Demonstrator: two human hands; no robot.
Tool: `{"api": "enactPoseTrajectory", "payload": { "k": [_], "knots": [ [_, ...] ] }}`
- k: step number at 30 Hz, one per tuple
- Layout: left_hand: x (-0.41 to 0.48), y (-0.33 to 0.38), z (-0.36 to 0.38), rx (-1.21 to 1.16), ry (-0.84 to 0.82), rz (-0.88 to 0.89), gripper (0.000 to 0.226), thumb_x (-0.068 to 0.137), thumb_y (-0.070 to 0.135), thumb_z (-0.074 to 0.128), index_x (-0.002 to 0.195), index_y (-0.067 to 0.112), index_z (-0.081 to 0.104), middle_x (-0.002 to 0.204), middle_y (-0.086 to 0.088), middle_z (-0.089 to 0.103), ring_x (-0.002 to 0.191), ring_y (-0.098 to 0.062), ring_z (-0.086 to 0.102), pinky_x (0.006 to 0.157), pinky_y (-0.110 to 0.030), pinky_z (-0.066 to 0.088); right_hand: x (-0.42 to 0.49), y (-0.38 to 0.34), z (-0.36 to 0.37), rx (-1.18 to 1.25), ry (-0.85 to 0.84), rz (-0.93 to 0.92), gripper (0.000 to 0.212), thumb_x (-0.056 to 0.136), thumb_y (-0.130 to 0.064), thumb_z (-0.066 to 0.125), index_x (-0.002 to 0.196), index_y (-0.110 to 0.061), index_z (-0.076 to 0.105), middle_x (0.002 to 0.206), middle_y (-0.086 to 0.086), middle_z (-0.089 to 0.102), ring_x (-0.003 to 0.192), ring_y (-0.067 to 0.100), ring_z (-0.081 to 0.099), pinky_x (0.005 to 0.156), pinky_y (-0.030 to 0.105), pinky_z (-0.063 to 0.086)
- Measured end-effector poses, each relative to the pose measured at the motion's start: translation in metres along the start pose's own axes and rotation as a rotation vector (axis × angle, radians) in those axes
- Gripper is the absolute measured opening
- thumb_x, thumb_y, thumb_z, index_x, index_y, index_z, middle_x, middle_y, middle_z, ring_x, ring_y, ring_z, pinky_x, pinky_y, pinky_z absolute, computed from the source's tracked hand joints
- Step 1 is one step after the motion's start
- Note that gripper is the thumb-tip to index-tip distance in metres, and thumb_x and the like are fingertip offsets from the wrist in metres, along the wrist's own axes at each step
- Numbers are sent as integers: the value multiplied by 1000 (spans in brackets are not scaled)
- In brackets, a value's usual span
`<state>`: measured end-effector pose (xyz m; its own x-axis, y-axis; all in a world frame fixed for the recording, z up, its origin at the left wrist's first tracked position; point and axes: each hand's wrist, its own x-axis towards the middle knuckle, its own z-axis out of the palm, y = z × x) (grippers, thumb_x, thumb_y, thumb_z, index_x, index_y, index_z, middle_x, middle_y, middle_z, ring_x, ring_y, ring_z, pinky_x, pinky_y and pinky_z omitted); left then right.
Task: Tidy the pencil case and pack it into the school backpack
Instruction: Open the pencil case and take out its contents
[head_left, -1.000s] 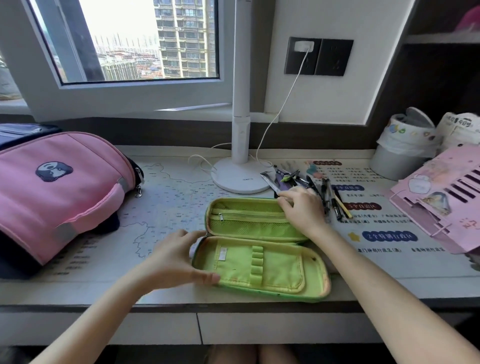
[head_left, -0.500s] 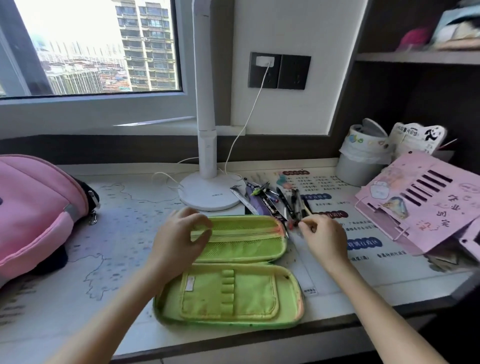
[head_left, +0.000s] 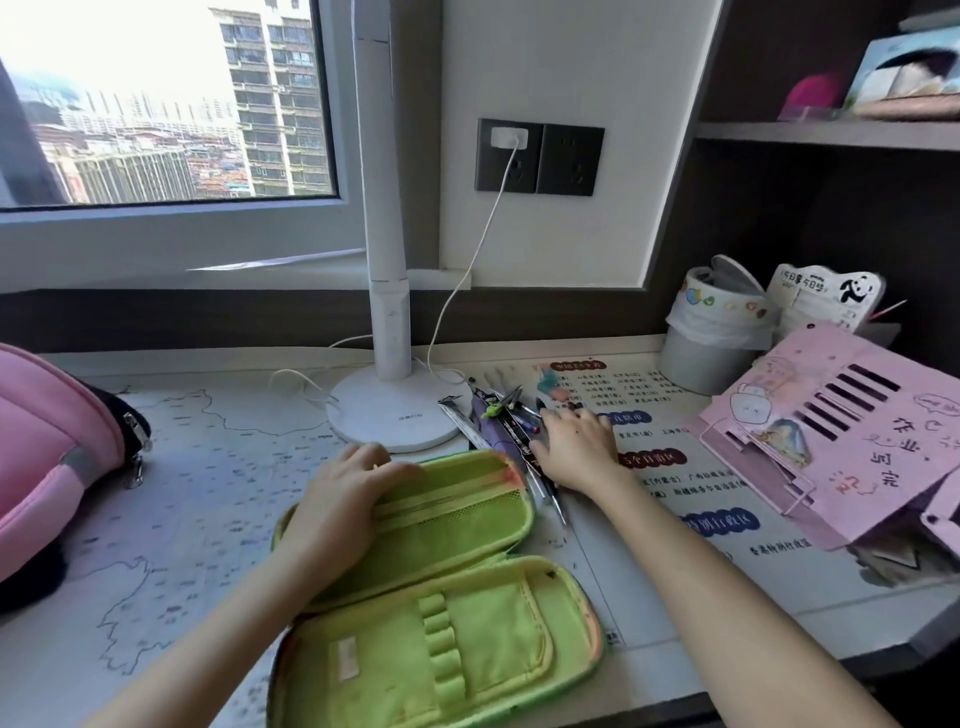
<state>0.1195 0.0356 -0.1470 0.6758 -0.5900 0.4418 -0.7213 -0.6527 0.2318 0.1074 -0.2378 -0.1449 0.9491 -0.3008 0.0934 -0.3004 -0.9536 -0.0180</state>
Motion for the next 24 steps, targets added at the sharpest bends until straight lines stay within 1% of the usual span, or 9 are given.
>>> {"api": "enactPoseTrajectory", "payload": {
  "k": [2,5,9,11,13,15,19,21,24],
  "knots": [
    [-2,-8,-8,-14,52,7,64,53,-25,59,98,20,70,89,-5,63,82,-29,55,65,-35,45,6,4,-4,19,-62,-3,48,93,-38,41,135,-16,41,140,6,46,126,29,40,105,47,28],
    [-3,-25,-20,-33,88,-30,62,55,-28,53,95,15,70,94,-5,65,86,-29,55,67,-39,49,9,13,-7,-40,-4,2,31,93,-28,44,118,-15,55,129,5,55,118,27,46,99,45,31],
    [-5,-46,-24,-5,41,-56,65,51,-30,50,93,16,71,93,-4,66,84,-30,55,67,-42,50,5,30,-6,-113,19,112,19,89,-20,49,103,-16,62,104,4,65,101,24,56,94,41,34],
    [-5,-50,-24,16,18,-62,64,50,-29,52,90,16,72,91,-5,66,82,-32,56,64,-41,50,4,38,-5,-104,31,144,20,88,-18,49,103,-18,63,99,2,66,95,23,59,92,39,34],
    [-4,-50,-23,32,19,-85,61,52,-27,53,88,18,73,90,-4,66,82,-31,56,63,-40,49,4,41,-4,-89,61,127,23,90,-24,48,109,-21,61,103,2,66,97,24,59,93,40,32],
    [0,-47,-19,35,32,-127,59,56,-24,53,89,20,72,91,-4,65,85,-30,55,65,-39,49,4,38,-6,-101,83,129,31,92,-41,44,115,-26,58,111,2,64,107,25,54,95,41,30],
    [6,-39,-12,7,60,-174,56,57,-23,51,88,19,72,92,-6,64,84,-29,53,68,-36,44,16,31,-11,-137,-21,142,57,83,-67,40,130,-36,49,140,8,43,129,33,34,104,49,23],
    [7,-38,-10,9,76,-182,55,56,-24,52,85,19,73,92,-7,64,83,-30,54,67,-35,43,27,25,-10,-81,-83,129,68,80,-73,39,138,-38,38,150,8,30,137,34,25,110,56,15],
    [7,-39,-8,11,79,-186,55,55,-23,52,83,19,72,91,-7,65,83,-31,54,68,-37,45,39,17,-8,-32,-142,75,73,80,-71,41,142,-36,30,155,7,21,141,32,17,112,60,7]
  ]
}}
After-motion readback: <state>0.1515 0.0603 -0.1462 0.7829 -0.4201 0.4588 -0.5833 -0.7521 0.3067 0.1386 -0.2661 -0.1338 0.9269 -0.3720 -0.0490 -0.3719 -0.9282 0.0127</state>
